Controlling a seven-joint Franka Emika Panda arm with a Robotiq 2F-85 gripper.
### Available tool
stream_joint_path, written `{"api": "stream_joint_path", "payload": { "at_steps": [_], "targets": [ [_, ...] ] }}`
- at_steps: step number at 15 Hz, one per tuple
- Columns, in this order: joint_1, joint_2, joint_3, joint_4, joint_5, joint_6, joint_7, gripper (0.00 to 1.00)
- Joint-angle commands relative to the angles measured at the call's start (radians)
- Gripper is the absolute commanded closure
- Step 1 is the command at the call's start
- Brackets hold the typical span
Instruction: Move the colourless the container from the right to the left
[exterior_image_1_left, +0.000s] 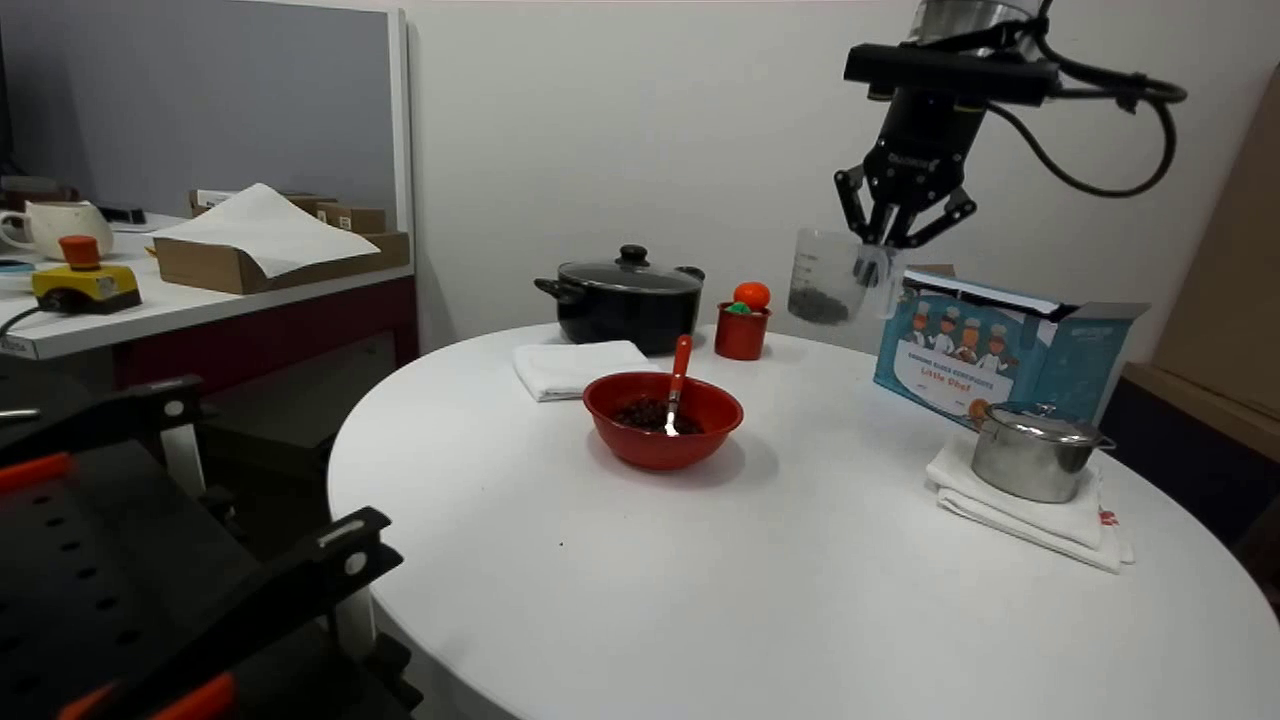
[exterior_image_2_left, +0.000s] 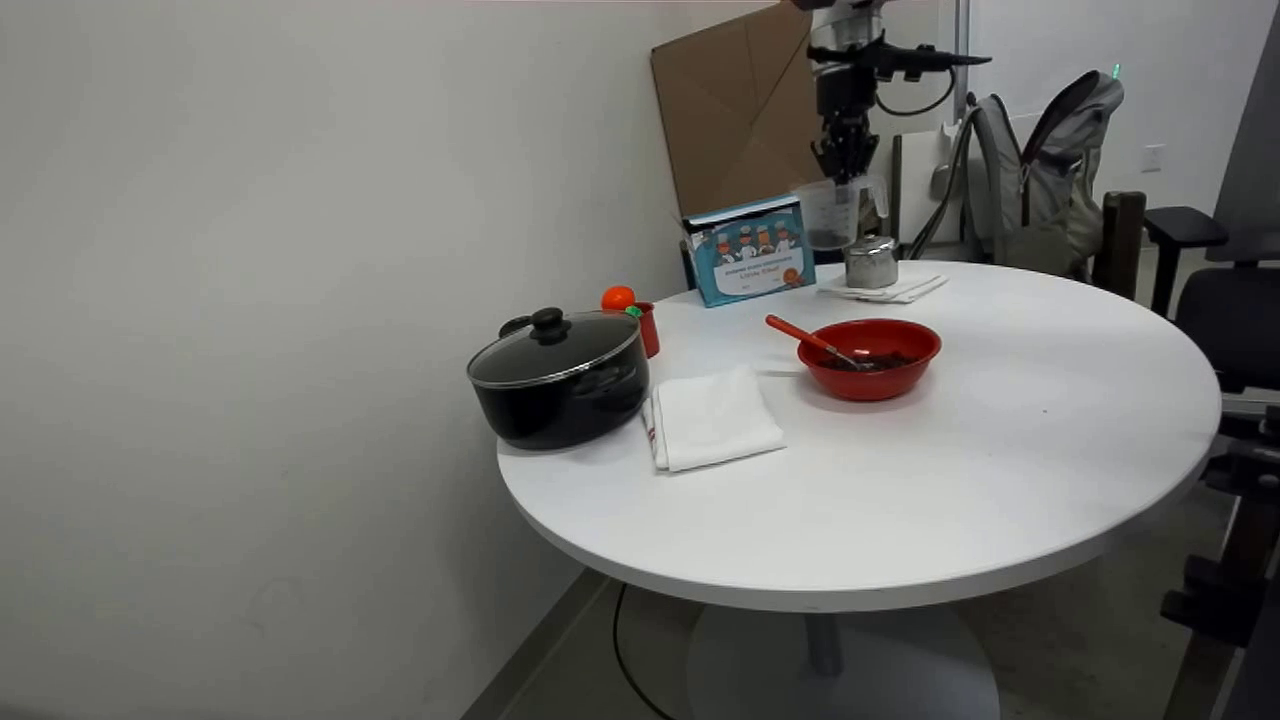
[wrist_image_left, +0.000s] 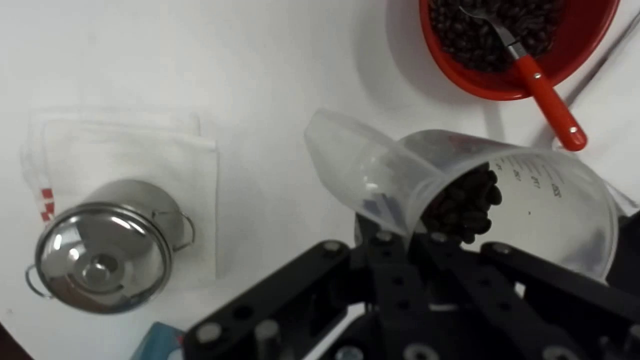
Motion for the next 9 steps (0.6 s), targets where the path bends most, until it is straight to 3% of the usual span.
{"api": "stream_joint_path", "payload": {
  "at_steps": [1, 6, 9],
  "targets": [
    [0.049, 0.004, 0.001, 0.117, -0.051, -0.132, -0.108, 0.94],
    [0.139, 0.013, 0.011, 0.239, -0.159, -0.227, -0.217, 0.94],
    [0.181, 0.072, 0.024, 0.375, -0.198, -0.289, -0.318, 0.94]
  ]
}}
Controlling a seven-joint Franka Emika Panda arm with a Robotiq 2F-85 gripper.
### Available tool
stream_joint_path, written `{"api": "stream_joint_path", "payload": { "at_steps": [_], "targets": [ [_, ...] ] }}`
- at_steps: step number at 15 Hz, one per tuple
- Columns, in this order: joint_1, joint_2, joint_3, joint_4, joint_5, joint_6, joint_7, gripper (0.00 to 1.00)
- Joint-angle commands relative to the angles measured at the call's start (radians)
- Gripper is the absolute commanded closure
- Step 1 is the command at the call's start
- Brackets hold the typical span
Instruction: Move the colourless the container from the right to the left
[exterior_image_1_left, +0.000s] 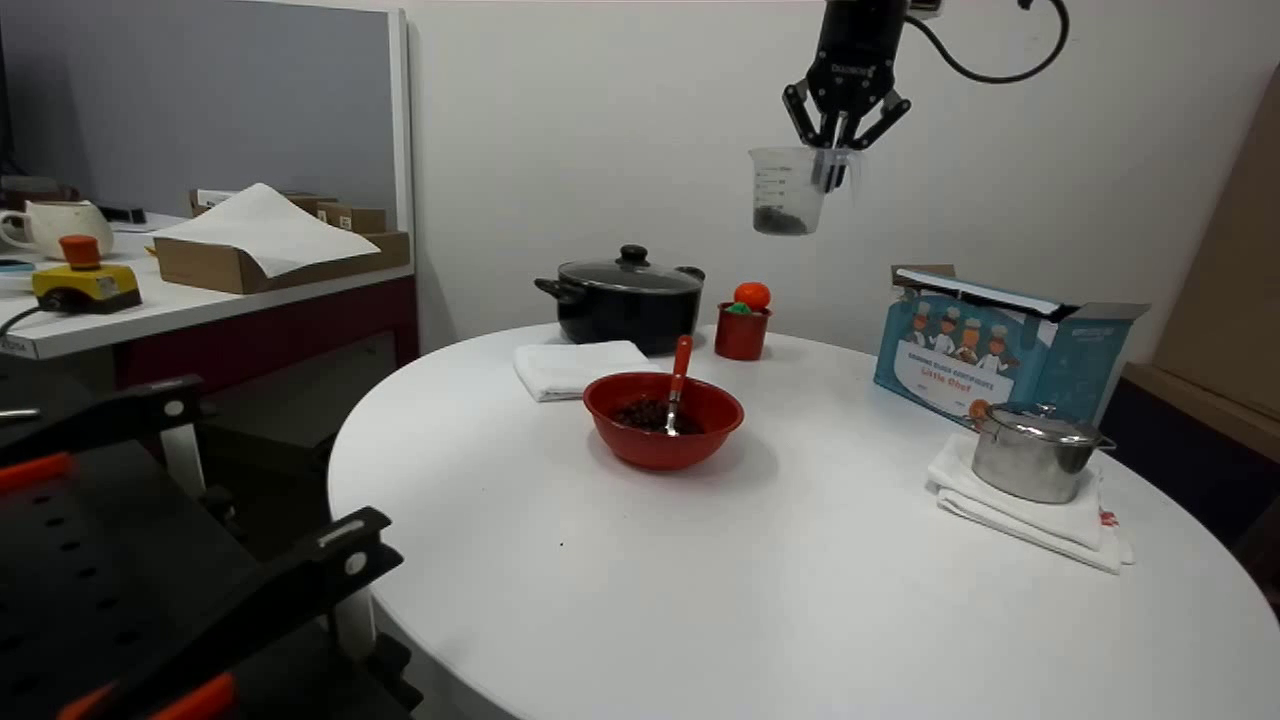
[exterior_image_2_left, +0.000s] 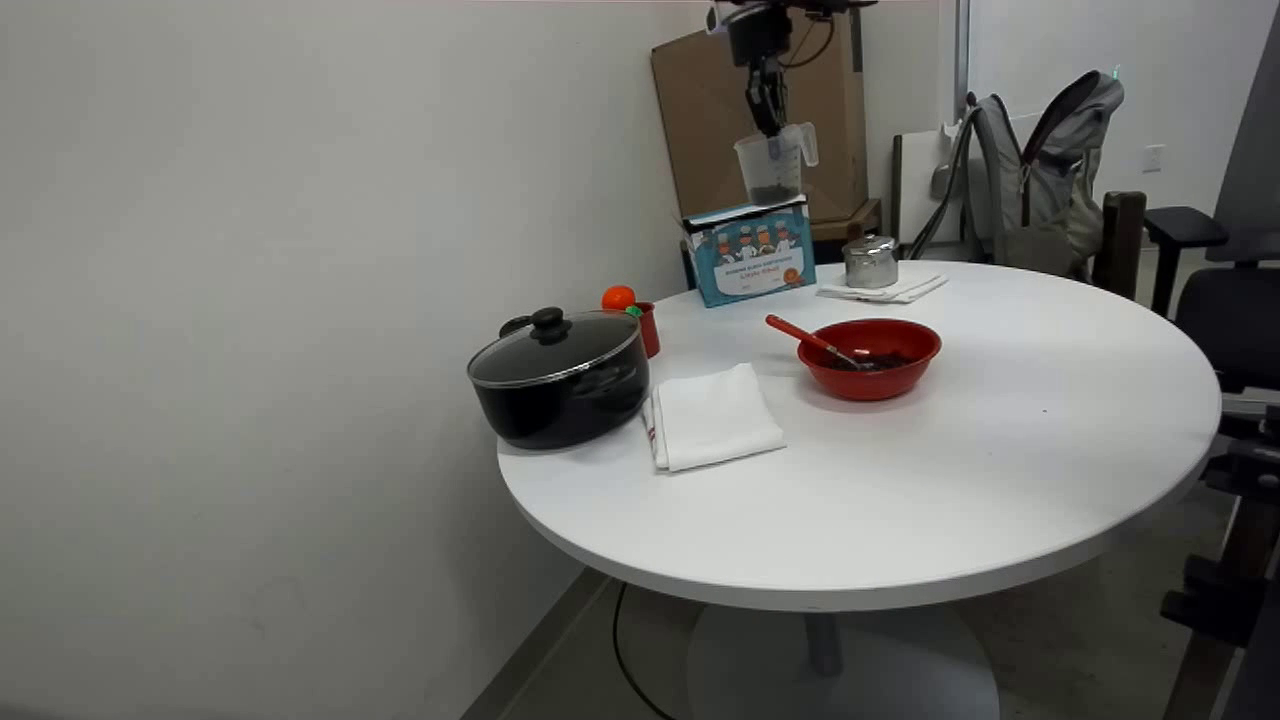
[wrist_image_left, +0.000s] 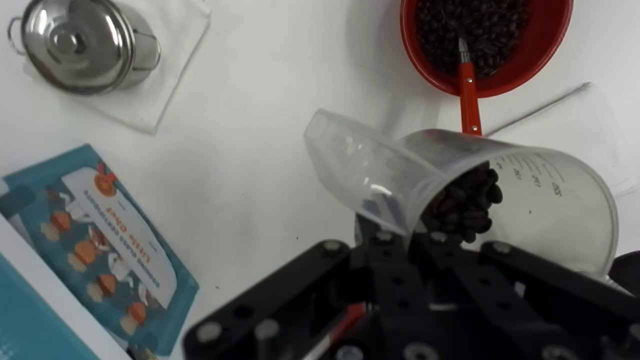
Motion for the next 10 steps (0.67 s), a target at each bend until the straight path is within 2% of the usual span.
{"api": "stream_joint_path", "payload": {
  "at_steps": [1, 10],
  "targets": [
    [0.036, 0.115, 0.015, 0.229, -0.04, -0.108, -0.147, 0.94],
    [0.048, 0.395, 0.022, 0.594, -0.041, -0.213, -0.633, 0.94]
  ]
}}
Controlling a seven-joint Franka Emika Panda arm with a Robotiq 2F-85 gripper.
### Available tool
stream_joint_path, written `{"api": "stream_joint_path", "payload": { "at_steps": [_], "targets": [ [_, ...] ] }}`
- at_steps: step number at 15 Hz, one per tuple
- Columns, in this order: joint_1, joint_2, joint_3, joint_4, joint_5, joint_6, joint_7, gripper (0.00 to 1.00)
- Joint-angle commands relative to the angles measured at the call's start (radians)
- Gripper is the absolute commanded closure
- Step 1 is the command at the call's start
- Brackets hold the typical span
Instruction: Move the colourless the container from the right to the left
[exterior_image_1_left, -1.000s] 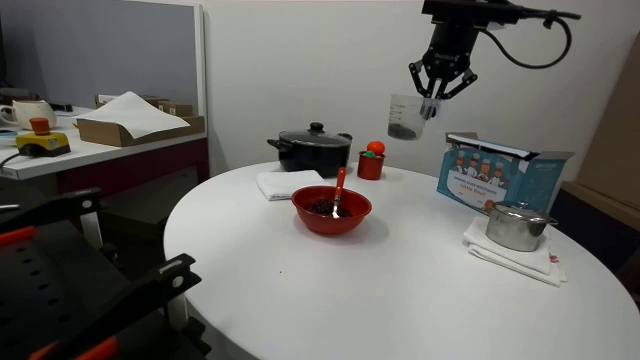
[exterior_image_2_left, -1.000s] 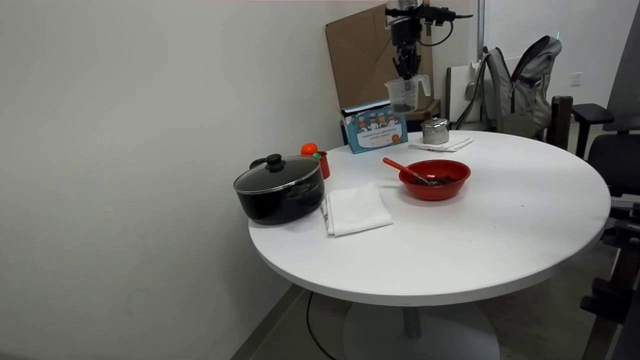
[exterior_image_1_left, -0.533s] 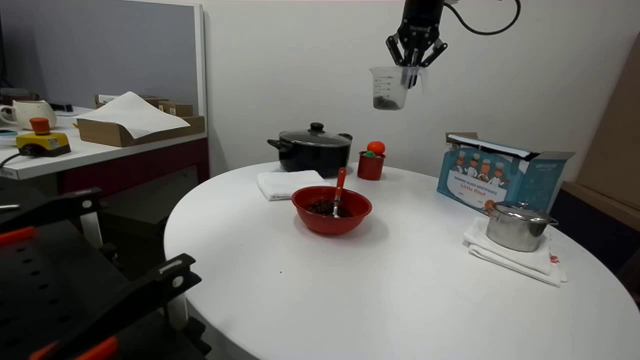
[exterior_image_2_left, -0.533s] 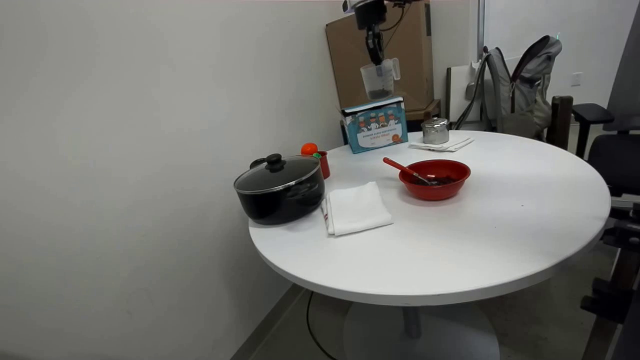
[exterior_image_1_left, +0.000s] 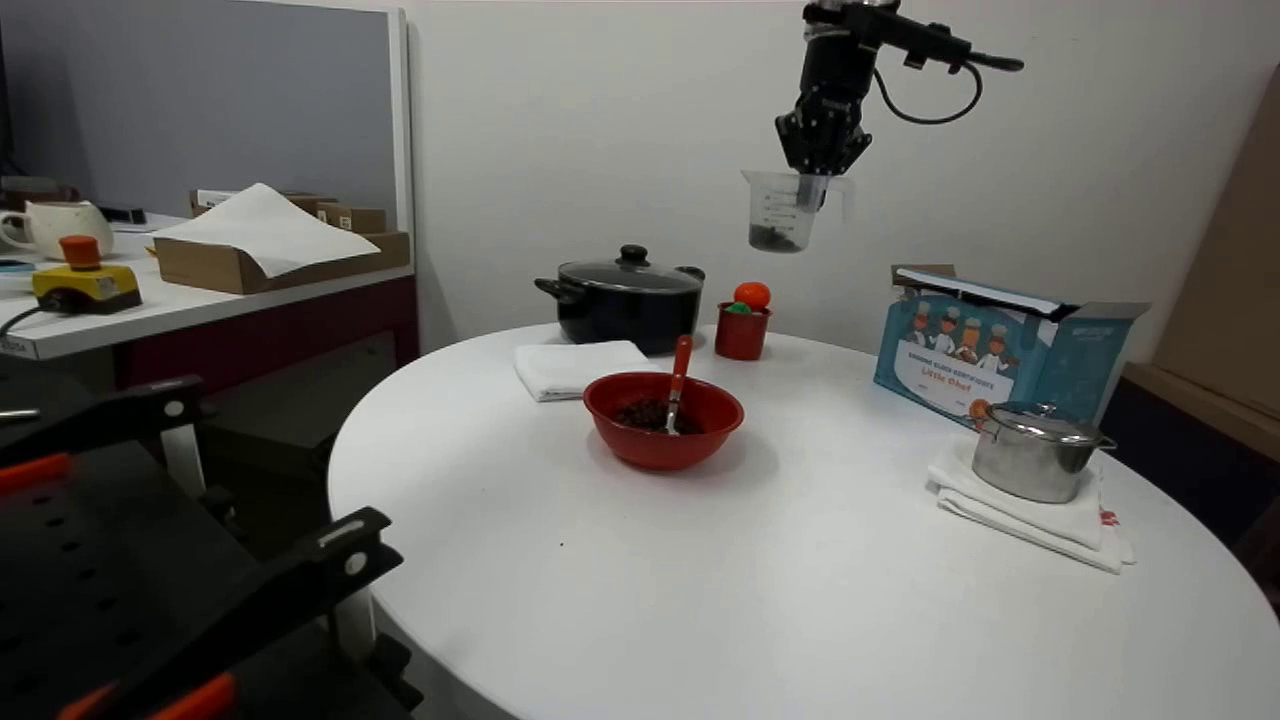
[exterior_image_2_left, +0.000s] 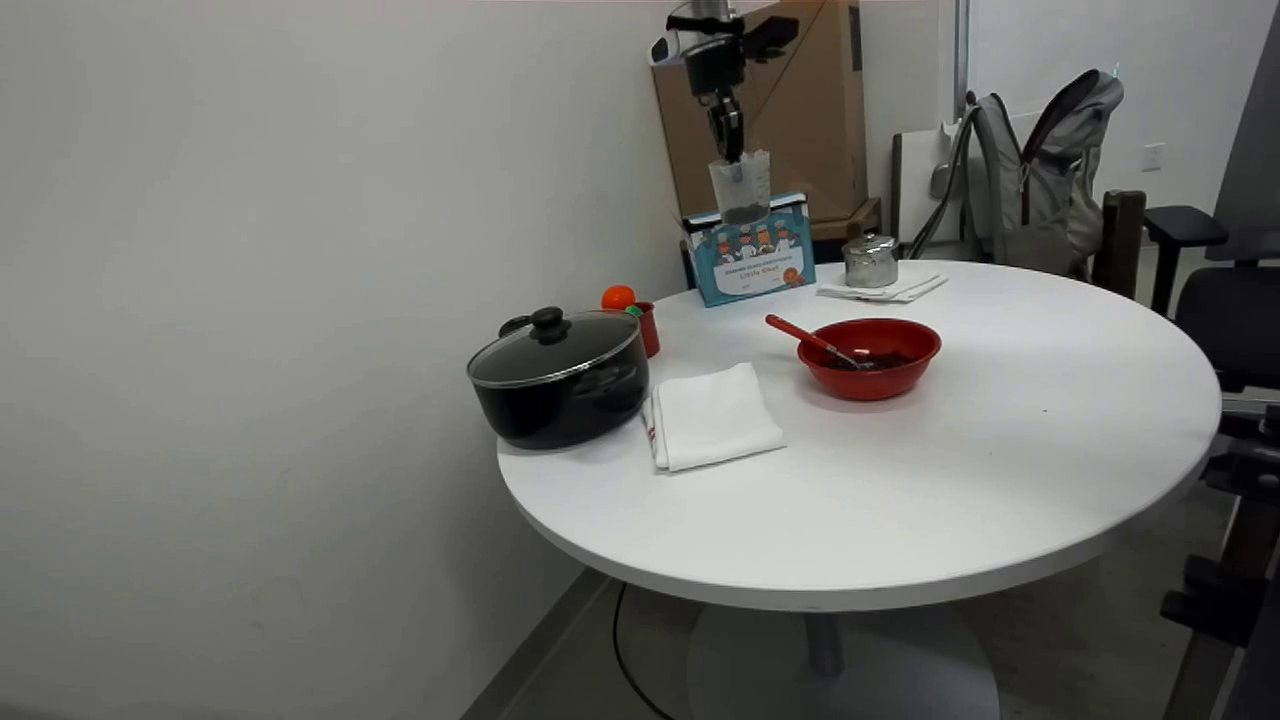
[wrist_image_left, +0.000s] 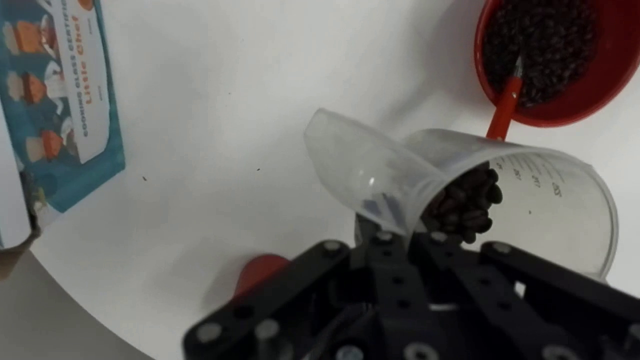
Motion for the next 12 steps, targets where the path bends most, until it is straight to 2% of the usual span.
{"api": "stream_joint_path", "payload": {
  "at_steps": [1, 5, 7, 9, 12],
  "targets": [
    [0.001, 0.156, 0.003, 0.229, -0.021, -0.088, -0.202, 0.94],
    [-0.003, 0.273, -0.005, 0.367, -0.052, -0.126, -0.421, 0.94],
    [0.007, 0.304, -0.045, 0.382, -0.083, -0.066, -0.504, 0.94],
    [0.005, 0.362, -0.076, 0.433, -0.1, 0.025, -0.516, 0.94],
    [-0.016, 0.385, -0.066, 0.415, -0.08, 0.114, -0.477, 0.94]
  ]
}}
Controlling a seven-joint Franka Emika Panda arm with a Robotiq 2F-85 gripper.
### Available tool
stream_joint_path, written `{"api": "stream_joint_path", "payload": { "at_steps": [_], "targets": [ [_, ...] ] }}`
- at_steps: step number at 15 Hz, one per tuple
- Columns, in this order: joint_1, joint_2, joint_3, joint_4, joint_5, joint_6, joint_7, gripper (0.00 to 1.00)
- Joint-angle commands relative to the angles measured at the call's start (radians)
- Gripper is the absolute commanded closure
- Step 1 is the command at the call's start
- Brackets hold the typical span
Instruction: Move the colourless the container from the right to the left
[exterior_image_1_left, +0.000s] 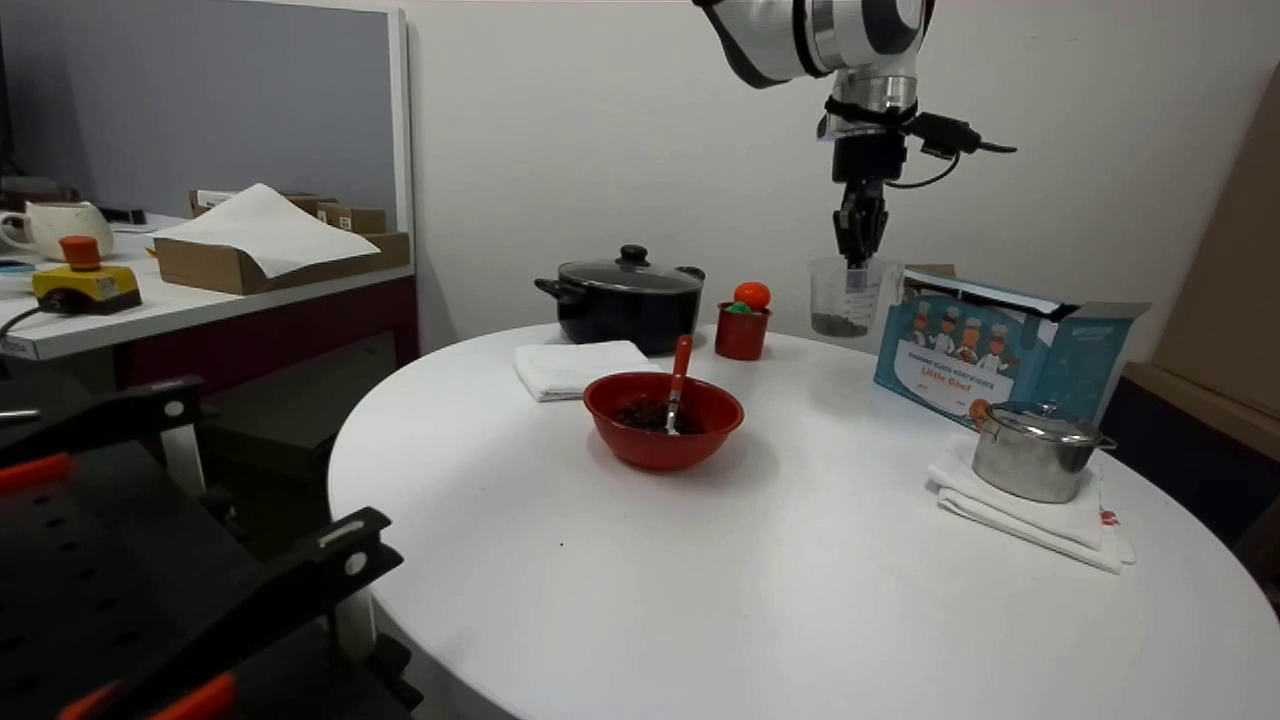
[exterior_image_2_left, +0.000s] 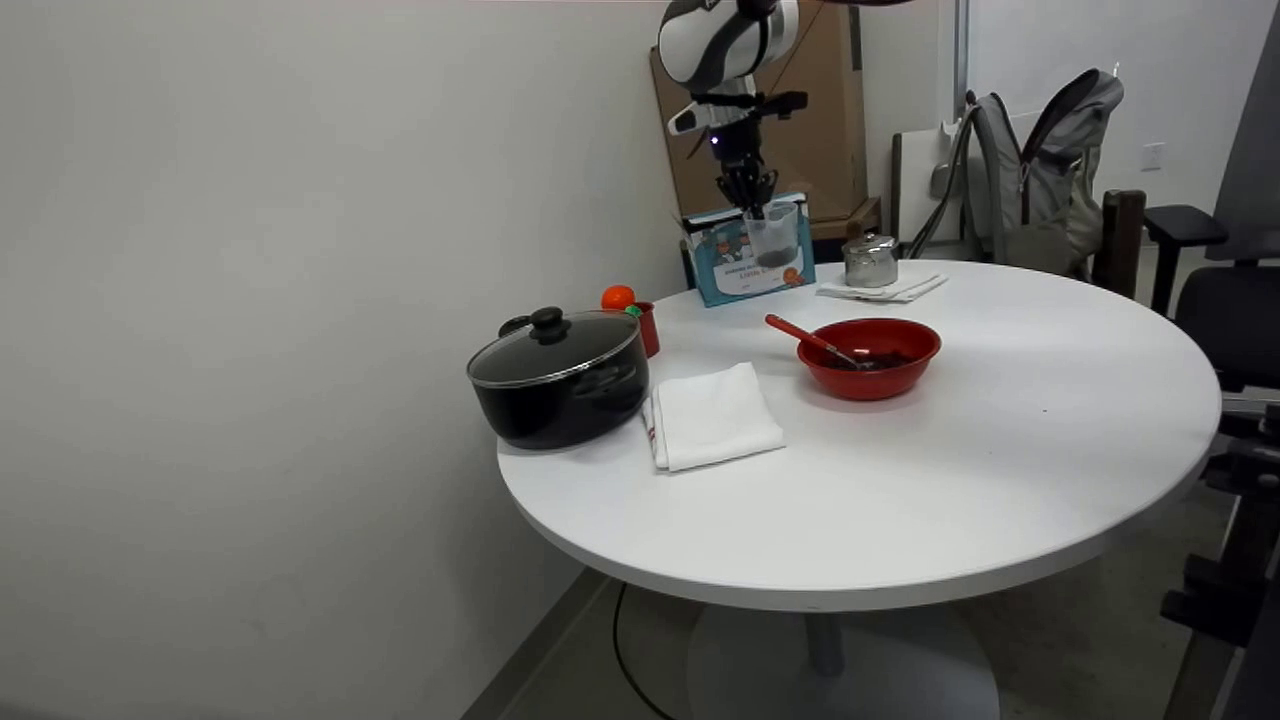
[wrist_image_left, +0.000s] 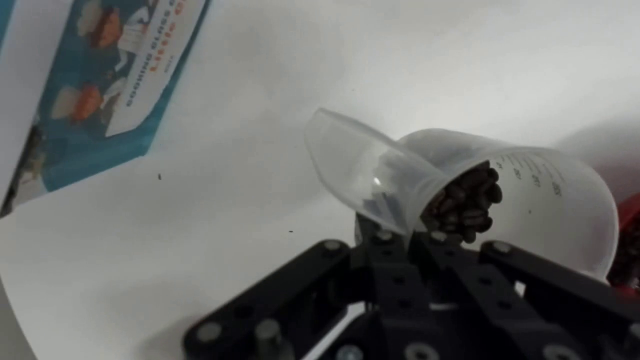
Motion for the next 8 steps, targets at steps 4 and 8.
{"api": "stream_joint_path", "payload": {
  "at_steps": [4, 8],
  "targets": [
    [-0.008, 0.073, 0.003, 0.058, 0.017, 0.032, 0.035, 0.94],
    [0.001, 0.078, 0.01, 0.04, 0.019, 0.006, 0.058, 0.93]
  ]
}}
